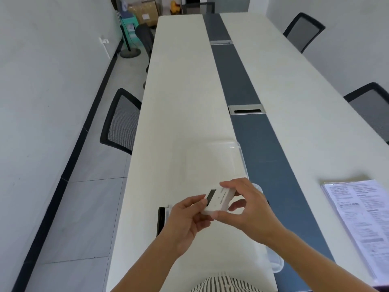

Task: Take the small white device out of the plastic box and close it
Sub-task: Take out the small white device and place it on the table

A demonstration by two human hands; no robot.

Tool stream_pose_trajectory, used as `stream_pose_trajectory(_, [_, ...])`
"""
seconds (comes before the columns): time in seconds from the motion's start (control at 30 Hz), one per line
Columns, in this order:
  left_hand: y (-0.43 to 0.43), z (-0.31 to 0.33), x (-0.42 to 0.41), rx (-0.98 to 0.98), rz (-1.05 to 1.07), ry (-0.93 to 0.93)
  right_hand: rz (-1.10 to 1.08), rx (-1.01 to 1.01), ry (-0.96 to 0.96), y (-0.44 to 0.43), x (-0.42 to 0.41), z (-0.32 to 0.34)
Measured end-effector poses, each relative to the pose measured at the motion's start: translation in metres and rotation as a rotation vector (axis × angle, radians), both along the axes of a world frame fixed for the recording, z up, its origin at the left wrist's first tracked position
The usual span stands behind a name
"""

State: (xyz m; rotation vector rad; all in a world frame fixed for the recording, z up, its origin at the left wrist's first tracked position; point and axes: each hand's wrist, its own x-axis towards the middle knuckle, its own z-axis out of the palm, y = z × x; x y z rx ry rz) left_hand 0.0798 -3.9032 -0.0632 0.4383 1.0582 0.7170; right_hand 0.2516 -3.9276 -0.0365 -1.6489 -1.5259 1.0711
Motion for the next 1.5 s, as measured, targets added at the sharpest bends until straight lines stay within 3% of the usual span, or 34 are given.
stream_pose_trajectory(0.17, [0.002,0.007,-0.009,0.007,-0.086,0.040,-0.002,-0.161,0.373,0.002,0.014,0.007])
stream_pose_trajectory(0.43, [-0.013,0.026,-0.002,0.433,-0.288,0.440,-0.211,-0.156,0.469,-0.003,0.016,0.008])
stream_pose_trajectory(0.67, [-0.017,0.029,-0.005,0.342,-0.234,0.175,-0.148,-0.106,0.454,-0.008,0.011,0.014])
stream_pose_trajectory(0.8, [-0.021,0.031,-0.005,0.319,-0.218,0.138,-0.132,-0.062,0.411,-0.013,0.009,0.012])
stream_pose_trajectory(1.23, [-0.023,0.028,-0.016,0.397,-0.251,0.095,0.009,-0.078,0.415,-0.035,0.007,0.005])
stream_pose_trajectory(1.37, [-0.023,0.032,-0.017,0.482,-0.301,0.160,-0.134,-0.212,0.641,-0.033,0.023,0.010])
stream_pose_trajectory(1.5, [-0.024,0.032,-0.013,0.660,-0.513,0.282,-0.131,-0.399,0.648,-0.033,0.035,0.010])
